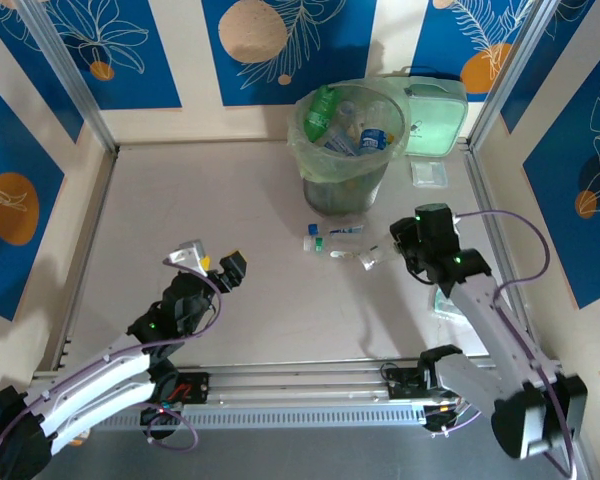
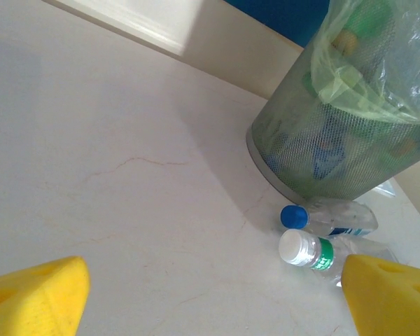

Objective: Put the plastic bottles in the bin

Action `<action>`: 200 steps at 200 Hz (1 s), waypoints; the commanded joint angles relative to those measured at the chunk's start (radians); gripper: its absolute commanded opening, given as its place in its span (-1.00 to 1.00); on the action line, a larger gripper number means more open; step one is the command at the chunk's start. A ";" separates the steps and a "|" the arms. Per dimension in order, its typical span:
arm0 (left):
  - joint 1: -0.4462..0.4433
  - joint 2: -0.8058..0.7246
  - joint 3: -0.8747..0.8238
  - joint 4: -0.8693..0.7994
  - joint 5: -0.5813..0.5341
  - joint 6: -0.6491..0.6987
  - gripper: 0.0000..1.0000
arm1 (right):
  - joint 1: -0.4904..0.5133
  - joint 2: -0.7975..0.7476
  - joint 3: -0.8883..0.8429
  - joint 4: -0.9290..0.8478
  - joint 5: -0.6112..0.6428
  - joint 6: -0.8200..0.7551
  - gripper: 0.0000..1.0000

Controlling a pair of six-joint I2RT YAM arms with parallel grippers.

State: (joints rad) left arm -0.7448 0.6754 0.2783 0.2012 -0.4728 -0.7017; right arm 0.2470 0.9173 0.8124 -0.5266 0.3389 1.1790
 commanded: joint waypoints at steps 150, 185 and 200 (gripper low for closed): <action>-0.003 -0.016 0.019 0.043 0.029 0.029 0.85 | 0.076 0.759 1.282 -0.078 -0.121 -1.023 -0.47; -0.004 -0.017 0.020 0.045 0.038 0.027 0.84 | 0.098 0.938 1.515 -0.177 -0.120 -1.091 -0.49; -0.003 -0.019 0.019 0.046 0.042 0.026 0.84 | 0.113 1.014 1.608 -0.216 -0.109 -1.117 -0.50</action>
State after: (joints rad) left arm -0.7448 0.6685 0.2783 0.2062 -0.4480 -0.6975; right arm 0.3344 1.8542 2.2864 -0.6495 0.2245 0.1490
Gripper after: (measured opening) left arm 0.923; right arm 0.532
